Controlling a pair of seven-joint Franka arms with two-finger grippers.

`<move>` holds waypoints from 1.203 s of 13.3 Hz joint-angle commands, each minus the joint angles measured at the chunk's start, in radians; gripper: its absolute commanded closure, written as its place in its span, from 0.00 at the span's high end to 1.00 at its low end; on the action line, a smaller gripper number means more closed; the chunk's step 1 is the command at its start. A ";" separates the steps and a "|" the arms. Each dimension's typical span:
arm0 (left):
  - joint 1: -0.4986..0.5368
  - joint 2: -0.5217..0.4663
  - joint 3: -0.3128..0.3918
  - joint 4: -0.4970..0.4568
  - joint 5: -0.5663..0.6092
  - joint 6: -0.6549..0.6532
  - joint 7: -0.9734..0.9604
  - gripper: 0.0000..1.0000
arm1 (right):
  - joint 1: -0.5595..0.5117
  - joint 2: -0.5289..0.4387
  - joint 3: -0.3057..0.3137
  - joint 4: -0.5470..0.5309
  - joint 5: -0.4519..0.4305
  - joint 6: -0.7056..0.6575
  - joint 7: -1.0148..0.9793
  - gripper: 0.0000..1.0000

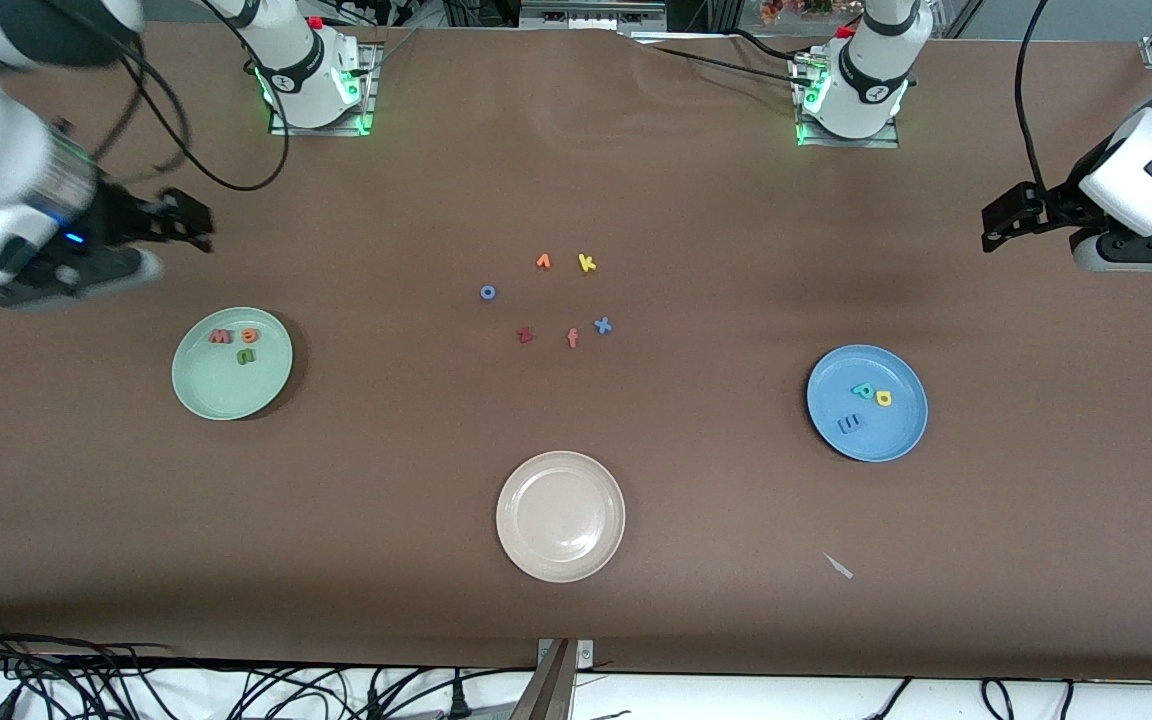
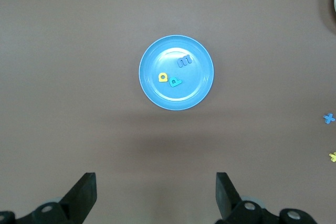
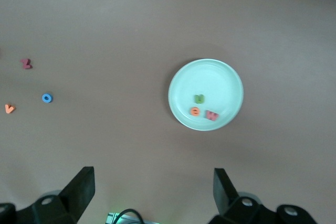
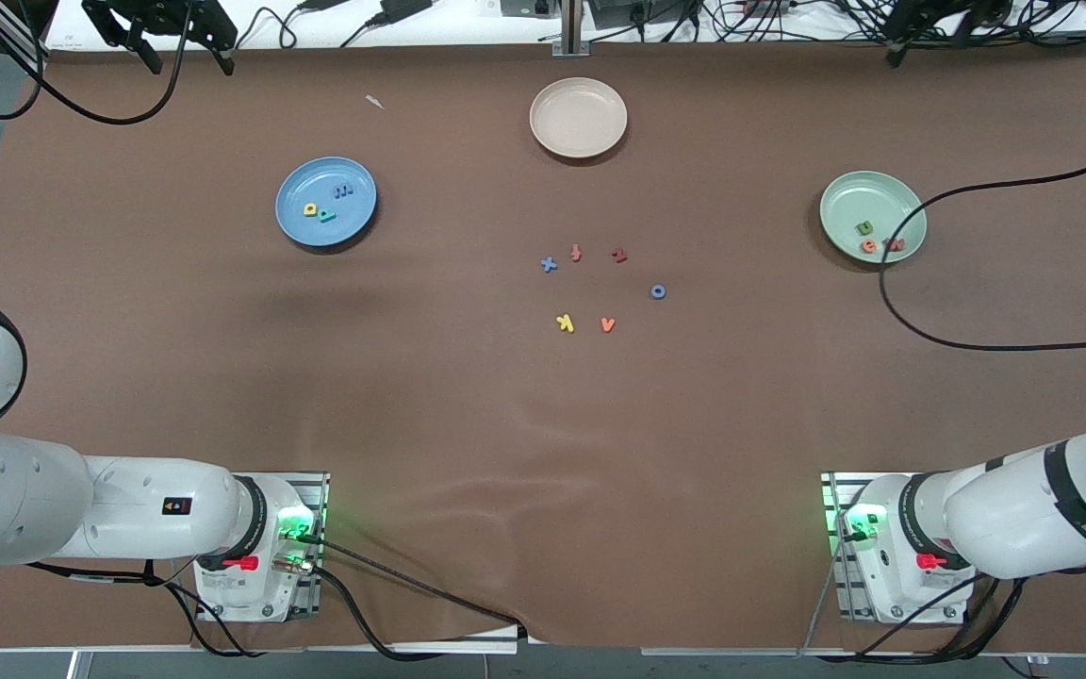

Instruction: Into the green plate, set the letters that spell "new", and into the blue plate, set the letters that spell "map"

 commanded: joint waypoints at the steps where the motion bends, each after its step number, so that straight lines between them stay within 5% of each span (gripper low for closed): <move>1: 0.005 0.008 -0.003 0.021 -0.026 -0.005 0.015 1.00 | -0.057 -0.123 0.040 -0.159 -0.020 0.016 0.028 1.00; 16: 0.003 0.009 -0.003 0.027 -0.023 -0.005 0.013 1.00 | -0.079 -0.093 0.017 -0.175 -0.033 0.064 0.097 1.00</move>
